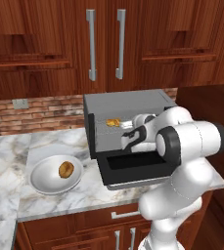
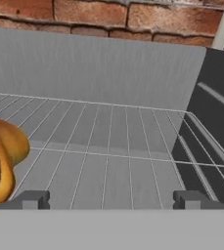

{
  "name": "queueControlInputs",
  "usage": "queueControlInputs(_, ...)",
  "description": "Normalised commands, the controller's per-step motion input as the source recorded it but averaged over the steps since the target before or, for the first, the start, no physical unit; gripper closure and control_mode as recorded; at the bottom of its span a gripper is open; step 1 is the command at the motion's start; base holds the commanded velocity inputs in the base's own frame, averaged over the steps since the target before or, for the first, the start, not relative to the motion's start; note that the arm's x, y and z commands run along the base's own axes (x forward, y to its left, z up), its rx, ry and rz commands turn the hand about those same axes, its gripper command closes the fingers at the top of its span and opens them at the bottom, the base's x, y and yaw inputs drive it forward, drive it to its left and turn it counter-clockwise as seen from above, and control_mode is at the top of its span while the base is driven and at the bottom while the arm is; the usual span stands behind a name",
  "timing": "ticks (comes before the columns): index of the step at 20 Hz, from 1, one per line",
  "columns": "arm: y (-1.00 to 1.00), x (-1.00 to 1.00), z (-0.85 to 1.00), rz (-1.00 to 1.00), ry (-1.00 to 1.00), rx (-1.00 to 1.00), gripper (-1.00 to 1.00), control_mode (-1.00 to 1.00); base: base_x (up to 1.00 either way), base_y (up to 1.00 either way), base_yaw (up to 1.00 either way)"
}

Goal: Pick up the heated bread from the toaster oven and place it in the bowl. Then move the bread bowl to the dining counter.

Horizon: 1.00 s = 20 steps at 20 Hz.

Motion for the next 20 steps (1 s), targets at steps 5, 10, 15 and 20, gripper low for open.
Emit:
queueControlInputs(5,0.0,-0.01,-0.41,0.0,0.04,-0.03,-1.0,-1.0,0.0,0.0,0.0)
queueControlInputs(10,0.0,-0.75,-0.45,0.0,0.14,-0.01,-1.0,-1.0,0.0,0.0,0.0)
queueControlInputs(15,0.0,-0.95,-0.41,0.0,0.26,0.0,-1.0,-1.0,0.0,0.0,0.0)
queueControlInputs(20,0.0,-1.0,-0.44,0.0,0.3,0.0,-1.0,-1.0,0.0,0.0,0.0)
